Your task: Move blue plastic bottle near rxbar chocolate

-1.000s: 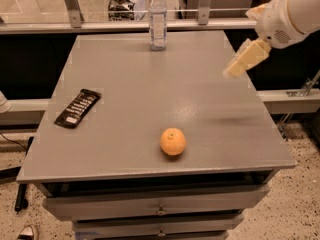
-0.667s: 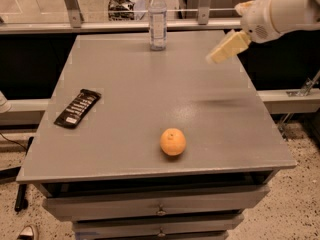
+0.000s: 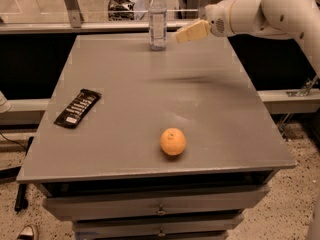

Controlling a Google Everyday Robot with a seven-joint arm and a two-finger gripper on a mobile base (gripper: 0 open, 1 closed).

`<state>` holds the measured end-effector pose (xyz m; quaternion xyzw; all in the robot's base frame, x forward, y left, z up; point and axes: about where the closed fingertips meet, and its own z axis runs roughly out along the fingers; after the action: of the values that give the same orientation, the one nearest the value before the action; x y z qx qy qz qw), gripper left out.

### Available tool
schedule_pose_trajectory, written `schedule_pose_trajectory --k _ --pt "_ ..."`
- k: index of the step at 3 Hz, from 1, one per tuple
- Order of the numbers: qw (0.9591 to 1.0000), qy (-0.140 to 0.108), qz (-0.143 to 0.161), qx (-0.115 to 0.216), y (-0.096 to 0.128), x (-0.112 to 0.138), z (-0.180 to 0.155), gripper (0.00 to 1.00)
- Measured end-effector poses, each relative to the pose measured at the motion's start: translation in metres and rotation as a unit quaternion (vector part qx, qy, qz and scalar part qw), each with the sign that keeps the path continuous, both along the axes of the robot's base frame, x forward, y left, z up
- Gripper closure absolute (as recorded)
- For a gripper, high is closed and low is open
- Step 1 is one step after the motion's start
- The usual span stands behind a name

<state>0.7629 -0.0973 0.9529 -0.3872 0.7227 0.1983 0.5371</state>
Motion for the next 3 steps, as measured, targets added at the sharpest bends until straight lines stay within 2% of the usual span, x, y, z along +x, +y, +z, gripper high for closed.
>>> schedule_pose_trajectory --k 1,2,3 --pt "1.0 -0.003 0.002 0.003 0.003 0.0 0.0 0.0" --pt "0.9995 -0.019 0.008 0.025 0.024 0.019 -0.003 0.0" --pt "0.998 -0.034 0.018 0.05 0.054 0.05 -0.008 0.0"
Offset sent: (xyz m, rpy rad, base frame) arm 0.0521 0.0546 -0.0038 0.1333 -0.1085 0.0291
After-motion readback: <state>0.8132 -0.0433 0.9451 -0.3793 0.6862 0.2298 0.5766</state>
